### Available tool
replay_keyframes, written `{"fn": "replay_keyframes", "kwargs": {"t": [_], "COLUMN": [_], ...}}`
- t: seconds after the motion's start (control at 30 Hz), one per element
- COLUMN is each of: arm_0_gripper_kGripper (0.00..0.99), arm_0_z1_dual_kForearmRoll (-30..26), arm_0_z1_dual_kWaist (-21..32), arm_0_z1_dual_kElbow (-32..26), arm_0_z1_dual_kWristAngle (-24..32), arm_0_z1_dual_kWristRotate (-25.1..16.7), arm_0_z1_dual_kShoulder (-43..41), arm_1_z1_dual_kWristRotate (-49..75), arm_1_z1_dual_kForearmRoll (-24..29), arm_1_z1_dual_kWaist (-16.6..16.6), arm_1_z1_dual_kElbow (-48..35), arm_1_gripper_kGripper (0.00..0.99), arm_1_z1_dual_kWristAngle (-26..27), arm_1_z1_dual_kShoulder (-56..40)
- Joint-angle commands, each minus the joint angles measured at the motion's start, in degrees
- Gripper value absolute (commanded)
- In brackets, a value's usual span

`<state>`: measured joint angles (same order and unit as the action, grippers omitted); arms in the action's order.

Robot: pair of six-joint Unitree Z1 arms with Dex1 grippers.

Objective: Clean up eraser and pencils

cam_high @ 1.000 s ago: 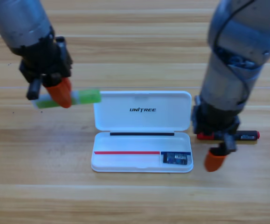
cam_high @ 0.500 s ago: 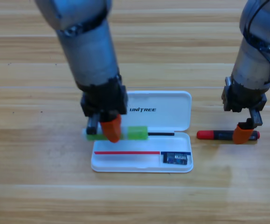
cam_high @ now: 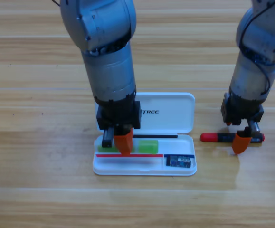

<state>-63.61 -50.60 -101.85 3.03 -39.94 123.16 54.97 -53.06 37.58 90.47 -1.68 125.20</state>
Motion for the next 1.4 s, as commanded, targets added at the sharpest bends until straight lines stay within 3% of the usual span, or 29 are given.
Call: {"fn": "replay_keyframes", "kwargs": {"t": [0.03, 0.07, 0.17, 0.3, 0.53, 0.87, 1.23, 1.4], "arm_0_gripper_kGripper": [0.000, 0.000, 0.000, 0.000, 0.000, 0.000, 0.000, 0.000], "arm_0_z1_dual_kForearmRoll": [0.7, 0.7, 0.9, 1.1, 1.6, 2.0, 4.4, 5.3], "arm_0_z1_dual_kWaist": [-1.1, -1.1, -0.8, -0.4, 0.2, 0.9, 1.5, 1.7], "arm_0_z1_dual_kElbow": [-0.5, -0.5, -0.5, -0.4, 0.1, 0.7, 3.3, 4.0], "arm_0_z1_dual_kWristAngle": [0.6, 0.5, 0.5, 0.5, 0.6, 0.6, 0.6, 0.6], "arm_0_z1_dual_kWristRotate": [-0.3, -0.6, -1.2, -1.7, -2.2, -2.2, -2.5, -2.7], "arm_0_z1_dual_kShoulder": [3.6, 3.7, 3.7, 4.0, 4.2, 4.3, 4.5, 4.5], "arm_1_z1_dual_kWristRotate": [1.9, 2.3, 3.5, 4.7, 4.5, 0.6, -7.8, -9.6], "arm_1_z1_dual_kForearmRoll": [0.8, 0.8, 0.6, -1.3, -5.7, -9.6, -11.6, -12.0], "arm_1_z1_dual_kWaist": [-1.4, -1.4, -1.4, -1.4, -0.8, 3.6, 9.9, 11.0], "arm_1_z1_dual_kElbow": [-0.6, -0.7, -1.3, -1.3, -1.3, -0.2, 4.7, 8.8], "arm_1_gripper_kGripper": [0.810, 0.778, 0.528, 0.005, 0.000, 0.000, 0.000, 0.000], "arm_1_z1_dual_kWristAngle": [1.4, 1.1, 0.7, 0.4, -1.0, 1.4, 2.0, 1.6], "arm_1_z1_dual_kShoulder": [4.4, 4.5, 4.7, 4.4, 1.0, -7.3, -5.8, -2.9]}}
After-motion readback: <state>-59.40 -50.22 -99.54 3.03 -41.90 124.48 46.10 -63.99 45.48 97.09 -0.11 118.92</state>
